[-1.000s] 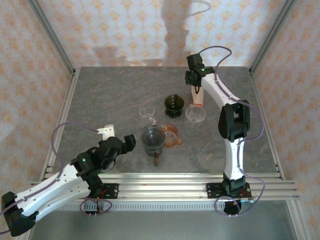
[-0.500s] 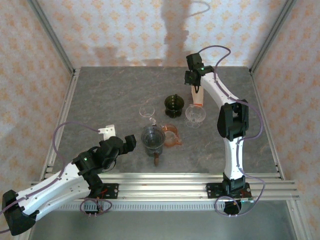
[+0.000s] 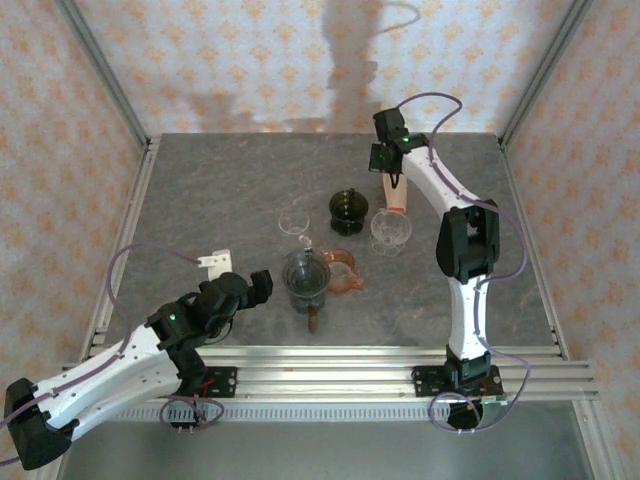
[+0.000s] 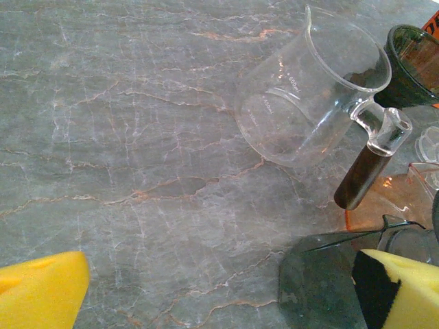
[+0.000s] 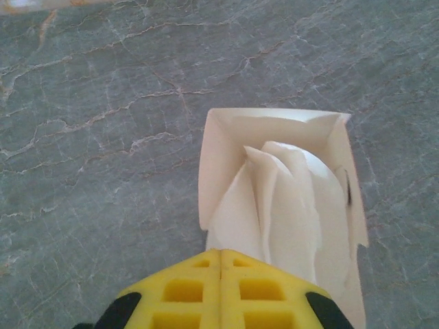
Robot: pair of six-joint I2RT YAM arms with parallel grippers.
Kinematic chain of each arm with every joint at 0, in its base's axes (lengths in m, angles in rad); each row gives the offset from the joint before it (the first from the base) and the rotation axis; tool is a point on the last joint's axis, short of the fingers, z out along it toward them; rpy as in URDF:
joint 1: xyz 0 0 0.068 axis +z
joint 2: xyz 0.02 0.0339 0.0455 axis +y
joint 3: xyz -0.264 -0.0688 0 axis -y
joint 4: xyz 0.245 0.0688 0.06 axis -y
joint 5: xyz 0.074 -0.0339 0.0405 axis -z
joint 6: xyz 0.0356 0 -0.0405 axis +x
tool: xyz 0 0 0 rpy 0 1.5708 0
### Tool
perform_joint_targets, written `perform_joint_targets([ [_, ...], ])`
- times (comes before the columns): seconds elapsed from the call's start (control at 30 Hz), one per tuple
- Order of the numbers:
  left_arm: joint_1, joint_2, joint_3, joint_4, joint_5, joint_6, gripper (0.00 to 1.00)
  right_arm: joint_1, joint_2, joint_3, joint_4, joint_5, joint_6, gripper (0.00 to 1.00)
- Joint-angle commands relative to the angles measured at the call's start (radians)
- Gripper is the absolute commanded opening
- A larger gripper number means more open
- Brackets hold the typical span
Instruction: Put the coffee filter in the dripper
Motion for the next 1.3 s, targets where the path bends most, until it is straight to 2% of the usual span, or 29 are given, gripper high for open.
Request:
perform_joint_targets([
  [0.0, 0.005, -0.008, 0.013, 0.016, -0.009, 0.007, 1.00, -0.002, -0.124, -0.043, 0.046, 0.025, 0.005, 0.00],
  [0.23, 0.005, -0.011, 0.008, 0.021, -0.004, 0.000, 1.00, 0.000, -0.184, -0.102, 0.050, 0.018, 0.007, 0.00],
  [0.3, 0.005, -0.011, 0.009, 0.022, 0.000, 0.001, 1.00, 0.000, -0.134, -0.037, -0.025, 0.023, -0.009, 0.17],
  [0.37, 0.006, -0.012, 0.009, 0.019, 0.002, -0.001, 1.00, 0.000, -0.078, 0.029, -0.085, 0.035, -0.029, 0.28],
  [0.53, 0.008, -0.022, 0.007, 0.012, 0.004, -0.006, 1.00, 0.000, -0.014, 0.079, -0.099, 0.044, -0.042, 0.33],
  [0.9, 0.007, -0.024, 0.009, 0.014, -0.001, 0.001, 1.00, -0.002, 0.027, 0.100, -0.035, 0.056, 0.022, 0.34],
  [1.27, 0.009, -0.024, 0.003, 0.018, -0.003, 0.004, 1.00, -0.007, 0.090, 0.190, -0.081, 0.061, 0.034, 0.34],
])
